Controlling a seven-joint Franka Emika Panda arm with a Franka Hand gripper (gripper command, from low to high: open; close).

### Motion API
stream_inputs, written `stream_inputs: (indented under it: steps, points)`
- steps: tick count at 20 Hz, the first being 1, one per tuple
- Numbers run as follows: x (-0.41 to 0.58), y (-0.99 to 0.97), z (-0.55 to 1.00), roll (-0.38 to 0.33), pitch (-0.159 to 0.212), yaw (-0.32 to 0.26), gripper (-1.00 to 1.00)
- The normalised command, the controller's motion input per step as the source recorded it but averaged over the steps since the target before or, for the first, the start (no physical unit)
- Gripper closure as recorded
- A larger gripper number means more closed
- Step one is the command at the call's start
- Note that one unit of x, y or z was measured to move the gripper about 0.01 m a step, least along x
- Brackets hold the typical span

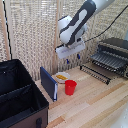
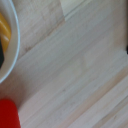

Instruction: Gently stretch your hand towards the oven tray's handle, obtaining a firm grip, and draw it cautiously out of the oven. Transition your grip to the hot dog bowl, gingerly seizing the edge, and elevate it from the surface. Hover the bowl over the tray, delicately lower it, and temper your grip, establishing the bowl's equilibrium.

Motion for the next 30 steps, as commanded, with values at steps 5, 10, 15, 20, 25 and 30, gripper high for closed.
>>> stream_inputs:
  steps: [5,10,15,20,25,30]
  points:
    - [0.236,0.16,-0.28,0.195,0.018,-0.033,-1.00]
    - [0.079,-0.03,-0.38,0.112,0.060,-0.002,-1.00]
    - [0.024,-0.26,-0.25,0.060,0.010,0.014,-1.00]
    - [0.006,-0.19,-0.10,0.042,0.000,0.055,-1.00]
    - [0.002,-0.01,-0.06,0.027,0.000,0.025,1.00]
    - [-0.026,0.00,-0.01,-0.002,-0.013,0.020,1.00]
